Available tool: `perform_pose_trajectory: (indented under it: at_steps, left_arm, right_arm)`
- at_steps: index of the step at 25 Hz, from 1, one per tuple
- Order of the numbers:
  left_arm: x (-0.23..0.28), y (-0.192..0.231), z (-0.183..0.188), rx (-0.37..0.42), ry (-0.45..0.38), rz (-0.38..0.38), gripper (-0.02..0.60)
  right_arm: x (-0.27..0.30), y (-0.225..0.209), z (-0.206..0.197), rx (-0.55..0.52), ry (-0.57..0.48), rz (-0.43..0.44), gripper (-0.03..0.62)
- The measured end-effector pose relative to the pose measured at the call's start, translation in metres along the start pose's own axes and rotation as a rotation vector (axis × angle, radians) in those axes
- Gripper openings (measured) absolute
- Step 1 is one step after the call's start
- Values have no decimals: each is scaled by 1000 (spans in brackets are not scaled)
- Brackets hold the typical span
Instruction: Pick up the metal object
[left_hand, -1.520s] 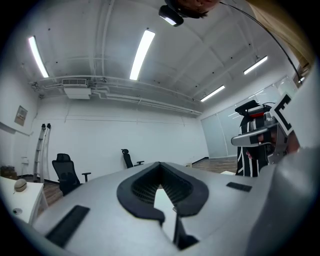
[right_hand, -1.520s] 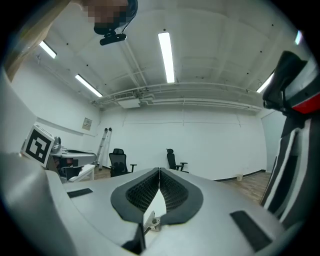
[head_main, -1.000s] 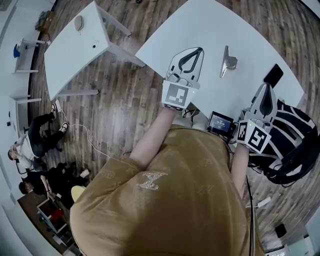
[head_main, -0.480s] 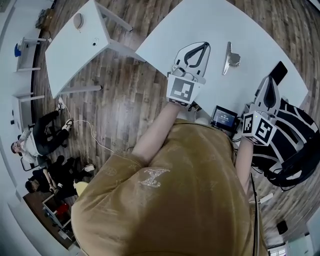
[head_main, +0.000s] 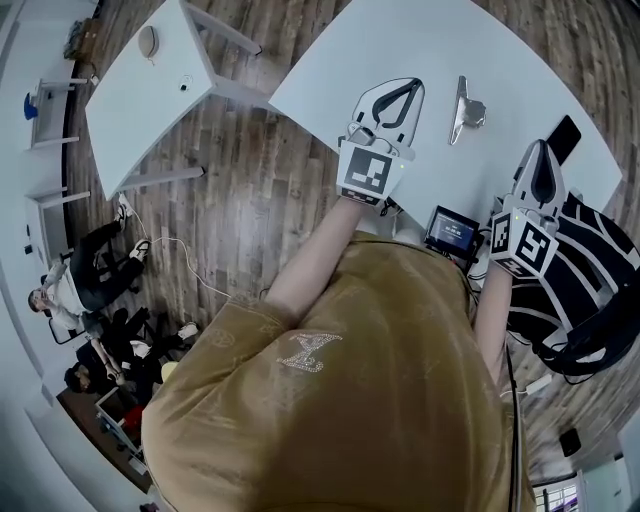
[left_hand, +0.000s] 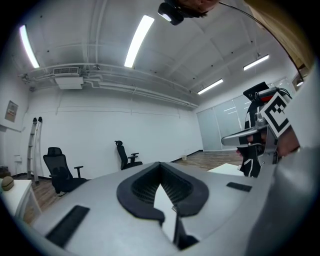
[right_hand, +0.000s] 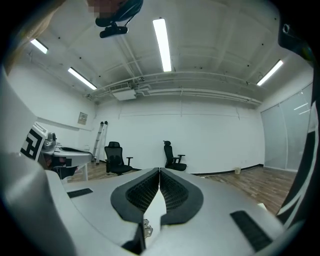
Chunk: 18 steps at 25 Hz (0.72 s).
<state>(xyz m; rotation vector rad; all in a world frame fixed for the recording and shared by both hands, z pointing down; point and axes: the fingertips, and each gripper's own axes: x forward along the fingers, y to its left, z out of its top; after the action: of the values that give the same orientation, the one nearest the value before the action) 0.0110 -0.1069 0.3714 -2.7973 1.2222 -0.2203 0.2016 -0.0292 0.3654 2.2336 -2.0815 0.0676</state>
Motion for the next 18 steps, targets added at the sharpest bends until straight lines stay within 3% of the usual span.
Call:
perform_pose_trajectory:
  at_steps: [18]
  left_arm:
    - [30, 7, -58, -20, 106, -26, 8]
  right_arm:
    - [41, 16, -57, 8, 143, 52, 9]
